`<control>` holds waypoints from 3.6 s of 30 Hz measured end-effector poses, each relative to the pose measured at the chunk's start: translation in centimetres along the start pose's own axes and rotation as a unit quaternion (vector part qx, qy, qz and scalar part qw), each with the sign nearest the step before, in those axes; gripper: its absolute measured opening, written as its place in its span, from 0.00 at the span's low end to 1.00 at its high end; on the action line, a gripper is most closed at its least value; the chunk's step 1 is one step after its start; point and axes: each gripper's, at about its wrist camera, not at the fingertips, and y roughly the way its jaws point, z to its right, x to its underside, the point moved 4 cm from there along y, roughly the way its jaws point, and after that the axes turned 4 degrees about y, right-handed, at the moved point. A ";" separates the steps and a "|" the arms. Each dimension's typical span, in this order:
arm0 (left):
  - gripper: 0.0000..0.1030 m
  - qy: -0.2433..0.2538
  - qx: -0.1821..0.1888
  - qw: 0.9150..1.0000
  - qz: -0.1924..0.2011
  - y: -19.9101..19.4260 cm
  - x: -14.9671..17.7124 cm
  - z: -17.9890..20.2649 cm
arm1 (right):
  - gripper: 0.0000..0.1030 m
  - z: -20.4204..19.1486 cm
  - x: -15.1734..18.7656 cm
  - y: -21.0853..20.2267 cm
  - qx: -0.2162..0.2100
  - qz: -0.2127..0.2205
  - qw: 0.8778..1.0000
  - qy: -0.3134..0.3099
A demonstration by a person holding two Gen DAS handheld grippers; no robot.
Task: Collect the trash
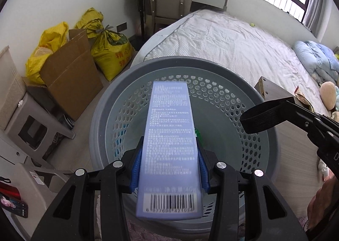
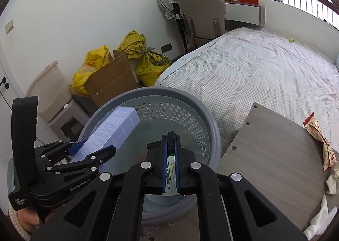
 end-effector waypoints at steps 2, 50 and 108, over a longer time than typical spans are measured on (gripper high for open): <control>0.42 0.000 -0.001 1.000 0.001 -0.1 0.0 0.0 | 0.07 0.2 0.1 0.1 0.001 -0.002 1.000 0.003; 0.91 0.008 -0.004 0.999 0.054 -5.0 0.9 3.9 | 0.65 5.5 5.4 -8.4 0.079 0.044 0.994 0.068; 0.92 0.165 0.065 0.984 0.026 -3.8 3.3 25.1 | 0.66 22.9 17.0 -16.0 0.173 0.030 0.960 0.220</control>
